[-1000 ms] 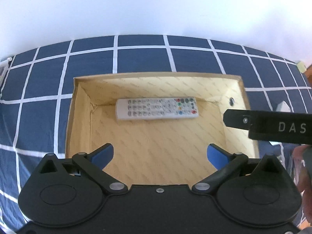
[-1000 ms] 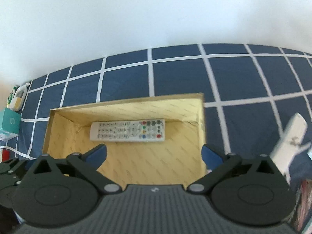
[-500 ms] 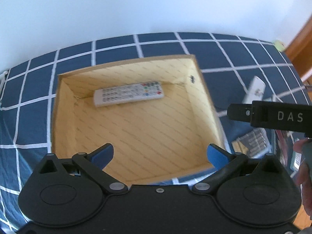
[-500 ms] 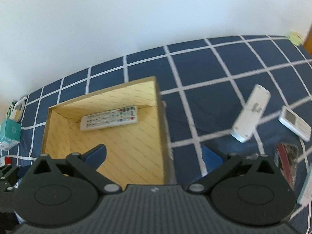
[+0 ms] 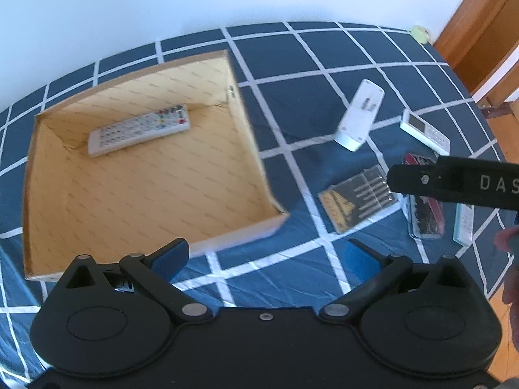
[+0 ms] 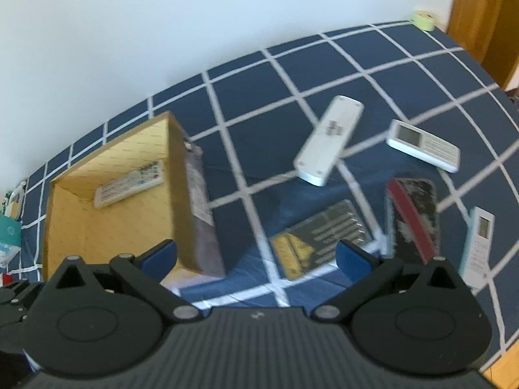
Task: Organize objects
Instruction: 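Move the left tool to the clear screwdriver set case and grasp it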
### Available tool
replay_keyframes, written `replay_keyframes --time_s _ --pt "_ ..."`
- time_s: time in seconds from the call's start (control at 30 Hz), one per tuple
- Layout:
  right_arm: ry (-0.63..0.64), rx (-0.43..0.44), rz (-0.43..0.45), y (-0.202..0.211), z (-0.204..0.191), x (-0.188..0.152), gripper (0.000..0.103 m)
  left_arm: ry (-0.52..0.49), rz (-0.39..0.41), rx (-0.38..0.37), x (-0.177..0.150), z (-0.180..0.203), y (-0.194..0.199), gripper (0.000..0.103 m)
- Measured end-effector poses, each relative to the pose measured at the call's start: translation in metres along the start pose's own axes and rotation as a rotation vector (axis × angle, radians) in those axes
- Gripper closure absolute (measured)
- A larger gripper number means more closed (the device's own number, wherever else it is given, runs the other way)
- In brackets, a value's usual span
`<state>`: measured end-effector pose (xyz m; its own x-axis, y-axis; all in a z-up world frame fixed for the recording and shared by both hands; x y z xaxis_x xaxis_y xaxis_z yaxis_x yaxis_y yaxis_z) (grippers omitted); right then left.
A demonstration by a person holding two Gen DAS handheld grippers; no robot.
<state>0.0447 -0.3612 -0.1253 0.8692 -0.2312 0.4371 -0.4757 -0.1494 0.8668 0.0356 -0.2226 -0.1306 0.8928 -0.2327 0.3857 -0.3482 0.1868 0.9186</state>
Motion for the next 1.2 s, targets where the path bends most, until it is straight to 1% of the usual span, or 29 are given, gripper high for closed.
replay_keyframes --time_s 0.23,0.37,0.6,0.67,0.8,0.97,1.07,1.2 --pt "0.047 0.025 -0.016 0.006 0.036 0.001 0.000 0.035 0.004 0.040 -0.001 0.032 -0.008 0.000" --pt "0.086 0.049 -0.040 0.002 0.055 0.007 0.000 0.095 0.014 0.058 0.000 0.047 -0.016 0.000" --pt "0.158 0.078 -0.094 -0.017 0.079 0.016 0.000 0.200 -0.004 0.096 -0.003 0.061 -0.038 0.000" --pt "0.181 0.082 -0.117 -0.023 0.082 0.016 0.000 0.231 -0.011 0.103 -0.005 0.063 -0.043 0.000" --pt "0.235 0.101 -0.150 -0.037 0.080 0.018 0.000 0.266 -0.021 0.147 -0.007 0.065 -0.054 0.000" --pt "0.289 0.123 -0.196 -0.057 0.072 0.016 0.000 0.322 -0.060 0.159 -0.015 0.065 -0.072 0.000" --pt "0.310 0.142 -0.226 -0.070 0.066 0.013 0.000 0.343 -0.091 0.153 -0.019 0.066 -0.083 0.000" --pt "0.325 0.151 -0.273 -0.088 0.065 0.010 0.000 0.368 -0.108 0.162 -0.019 0.065 -0.095 0.000"
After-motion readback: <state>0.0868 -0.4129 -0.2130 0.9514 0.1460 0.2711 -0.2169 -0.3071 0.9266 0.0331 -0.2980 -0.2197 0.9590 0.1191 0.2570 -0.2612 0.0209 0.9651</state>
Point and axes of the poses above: each gripper's, at about its wrist camera, not at the fingertips, and y roughly against the way its jaws point, z to its right, x to its top, the point moved 10 cm from there along -y, roughly the way its jaws point, and after that the axes turned 3 degrees about z, right-handed, at the moved point
